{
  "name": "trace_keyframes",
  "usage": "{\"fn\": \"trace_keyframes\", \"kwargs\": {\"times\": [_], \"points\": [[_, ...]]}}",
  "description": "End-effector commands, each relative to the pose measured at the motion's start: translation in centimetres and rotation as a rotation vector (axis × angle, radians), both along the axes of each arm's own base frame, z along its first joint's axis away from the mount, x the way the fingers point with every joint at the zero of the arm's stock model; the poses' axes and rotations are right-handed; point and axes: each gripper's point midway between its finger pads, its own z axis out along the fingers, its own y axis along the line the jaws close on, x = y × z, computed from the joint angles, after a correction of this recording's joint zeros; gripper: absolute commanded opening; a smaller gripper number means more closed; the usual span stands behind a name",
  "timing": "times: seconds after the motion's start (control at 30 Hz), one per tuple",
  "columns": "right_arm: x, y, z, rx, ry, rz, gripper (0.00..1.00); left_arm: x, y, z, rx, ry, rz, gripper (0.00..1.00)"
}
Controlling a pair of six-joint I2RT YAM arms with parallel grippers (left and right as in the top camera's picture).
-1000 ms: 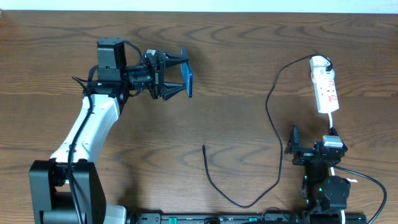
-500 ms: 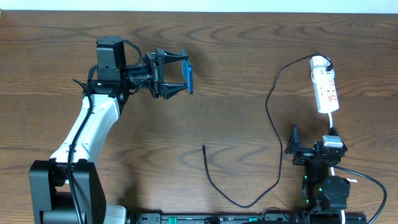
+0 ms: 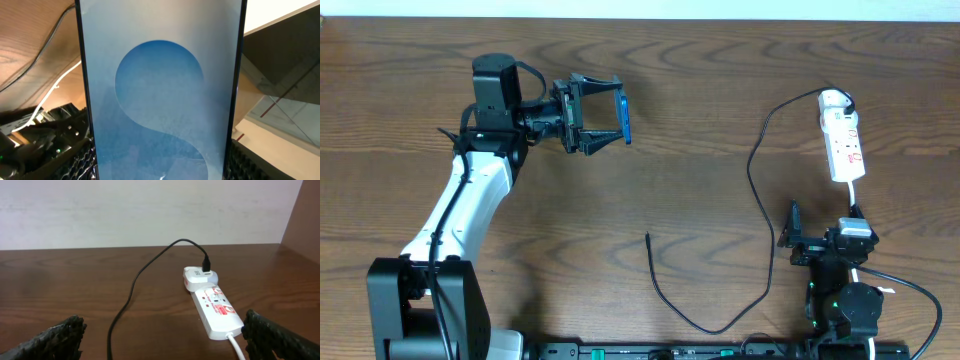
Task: Plug charger to phone and switch on socket
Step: 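Hold the phone raised upright in the left gripper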
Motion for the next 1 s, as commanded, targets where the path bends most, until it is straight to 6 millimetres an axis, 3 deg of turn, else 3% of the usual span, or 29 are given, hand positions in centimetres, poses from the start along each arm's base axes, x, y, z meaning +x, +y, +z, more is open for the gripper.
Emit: {"fn": "trace_keyframes", "kwargs": {"times": [0.0, 0.97], "points": [[-0.03, 0.12, 0.00, -0.015, 0.000, 0.004, 0.99, -0.83, -0.07, 1.73, -0.025, -0.027, -0.027, 0.07], [-0.03, 0.12, 0.00, -0.015, 0.000, 0.004, 0.99, -0.99, -0.12, 1.81, -0.037, 0.005, -0.032, 0.07]]}}
